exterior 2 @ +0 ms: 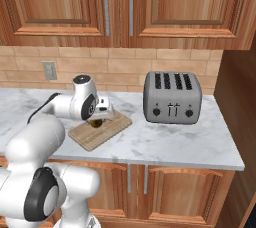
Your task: Retrieve a lemon from the fridge and place it on the cutting board with the fish.
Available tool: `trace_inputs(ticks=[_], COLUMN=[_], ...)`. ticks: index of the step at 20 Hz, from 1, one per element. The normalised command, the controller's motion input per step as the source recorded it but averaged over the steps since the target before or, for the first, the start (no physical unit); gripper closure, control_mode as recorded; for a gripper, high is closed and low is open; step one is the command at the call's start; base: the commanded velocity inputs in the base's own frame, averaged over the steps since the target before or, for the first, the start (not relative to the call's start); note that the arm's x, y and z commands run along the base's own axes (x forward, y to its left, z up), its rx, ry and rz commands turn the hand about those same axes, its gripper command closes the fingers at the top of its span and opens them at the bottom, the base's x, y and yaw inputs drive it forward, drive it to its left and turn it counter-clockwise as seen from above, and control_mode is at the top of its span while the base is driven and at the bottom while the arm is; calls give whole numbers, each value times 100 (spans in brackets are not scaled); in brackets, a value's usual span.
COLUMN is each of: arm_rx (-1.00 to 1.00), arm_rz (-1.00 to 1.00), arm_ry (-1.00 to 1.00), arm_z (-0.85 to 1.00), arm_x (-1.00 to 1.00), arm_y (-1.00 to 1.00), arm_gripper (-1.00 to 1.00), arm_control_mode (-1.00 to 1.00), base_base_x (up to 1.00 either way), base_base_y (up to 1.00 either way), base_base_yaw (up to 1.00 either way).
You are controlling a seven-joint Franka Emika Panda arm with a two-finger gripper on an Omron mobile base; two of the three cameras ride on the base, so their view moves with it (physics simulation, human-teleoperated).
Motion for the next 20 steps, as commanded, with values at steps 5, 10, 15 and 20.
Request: trace_inputs(ticks=[5,10,15,20], arm_rx=[0,0,0,0], arm_rz=[0,0,0,0], arm_ry=[0,-1,0,0], arm_z=[-29,-22,-10,-3], arm_x=[0,3,19,22], arm_y=[0,0,0,2], arm_gripper=[100,100,100,100], arm_control_mode=[-100,-100,-100,-100], base_base_x=[0,0,0,0], base_base_y=[0,0,0,0], base_base_yaw=[0,0,0,0])
